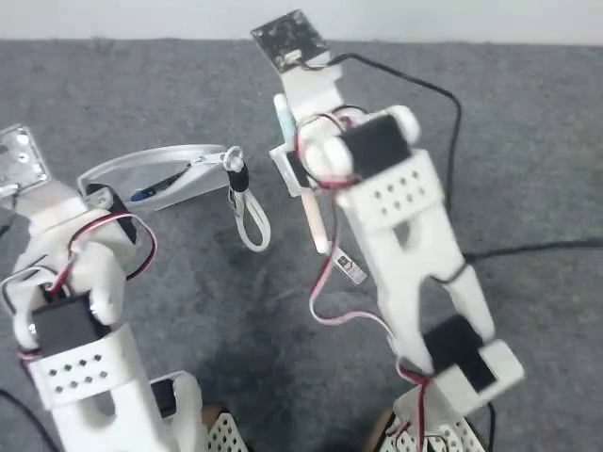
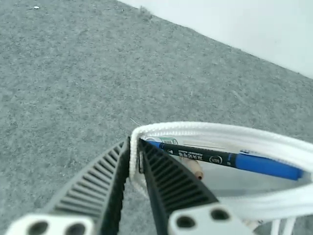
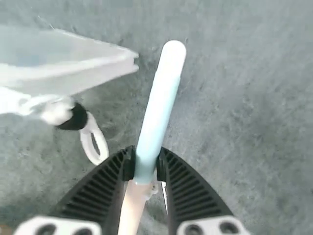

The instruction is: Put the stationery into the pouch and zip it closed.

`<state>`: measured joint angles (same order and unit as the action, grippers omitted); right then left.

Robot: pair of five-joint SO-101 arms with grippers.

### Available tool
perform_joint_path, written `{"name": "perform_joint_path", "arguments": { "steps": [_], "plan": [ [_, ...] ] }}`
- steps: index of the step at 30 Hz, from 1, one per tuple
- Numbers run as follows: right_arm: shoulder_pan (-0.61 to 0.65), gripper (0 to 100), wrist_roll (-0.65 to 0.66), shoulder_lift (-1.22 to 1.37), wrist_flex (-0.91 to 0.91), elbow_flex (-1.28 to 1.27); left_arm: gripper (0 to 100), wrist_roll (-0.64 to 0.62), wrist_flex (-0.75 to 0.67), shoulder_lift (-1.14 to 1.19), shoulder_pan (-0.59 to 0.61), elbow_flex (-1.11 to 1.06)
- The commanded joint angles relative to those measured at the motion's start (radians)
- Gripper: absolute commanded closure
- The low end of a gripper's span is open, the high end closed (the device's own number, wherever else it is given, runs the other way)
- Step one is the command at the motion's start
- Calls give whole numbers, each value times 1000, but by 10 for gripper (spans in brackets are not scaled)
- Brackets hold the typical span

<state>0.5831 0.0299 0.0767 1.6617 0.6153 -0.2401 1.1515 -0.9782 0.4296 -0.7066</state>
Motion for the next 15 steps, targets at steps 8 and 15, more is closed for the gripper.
{"name": "perform_joint_path", "arguments": {
  "steps": [8,15],
  "plan": [
    [73,993,-11,-325,59,9,988,11,-15,15,-87,13],
    [107,992,-11,-394,73,9,988,52,-15,15,-192,10]
  ]
}}
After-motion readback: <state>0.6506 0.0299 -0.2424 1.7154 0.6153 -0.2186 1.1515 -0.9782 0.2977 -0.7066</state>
